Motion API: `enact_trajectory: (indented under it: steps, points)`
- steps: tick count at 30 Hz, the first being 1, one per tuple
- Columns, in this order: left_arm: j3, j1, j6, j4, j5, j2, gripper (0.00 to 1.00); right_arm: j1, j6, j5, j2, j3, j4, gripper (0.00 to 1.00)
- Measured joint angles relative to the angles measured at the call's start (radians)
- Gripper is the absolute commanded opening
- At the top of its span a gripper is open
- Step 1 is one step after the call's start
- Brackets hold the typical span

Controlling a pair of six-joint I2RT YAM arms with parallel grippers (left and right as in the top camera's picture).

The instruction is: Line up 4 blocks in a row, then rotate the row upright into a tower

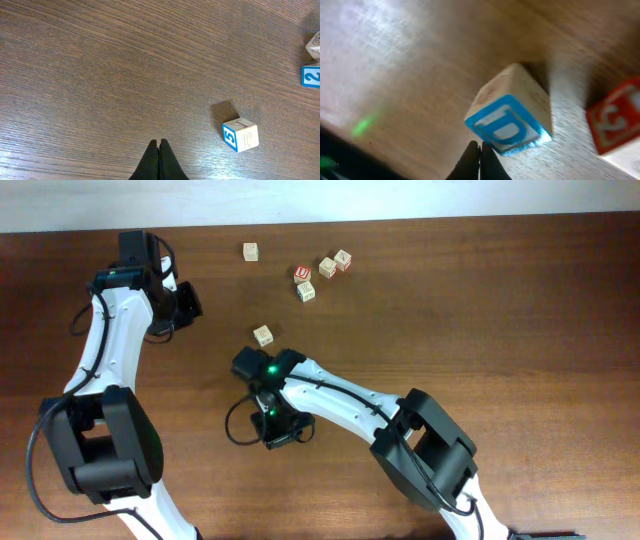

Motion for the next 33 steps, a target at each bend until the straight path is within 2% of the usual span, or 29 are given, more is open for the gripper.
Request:
enact_trajectory:
  steps: [4,10,12,15,17,21,25,33]
  points:
    - [0.0,0.0,0.0,0.0,0.0,0.0,0.0,-0.066,0.079,0.061,0.0,0.0,0.009,0.04]
    - [0.0,0.0,0.0,-0.006,0.0,0.0,0.0,-0.077,0.108,0.117,0.0,0.031,0.05,0.04]
    - [0.0,0.0,0.0,-0.018,0.0,0.0,0.0,-0.082,0.102,0.124,0.0,0.06,0.049,0.04]
    - [0.0,0.0,0.0,-0.024,0.0,0.0,0.0,-0.084,0.032,0.105,0.008,0.176,-0.087,0.05]
    - [0.0,0.0,0.0,-0.023,0.0,0.0,0.0,-0.08,-0.004,0.086,0.007,0.233,-0.109,0.05]
    - [0.0,0.0,0.0,-0.023,0.0,0.0,0.0,-0.035,-0.029,0.074,0.018,0.231,-0.086,0.04]
    - [0.0,0.0,0.0,-0.023,0.0,0.0,0.0,0.02,-0.03,0.056,0.101,0.22,-0.087,0.04]
    - [0.0,0.0,0.0,-0.023,0.0,0.0,0.0,-0.037,0.074,0.095,0.117,0.216,-0.086,0.04]
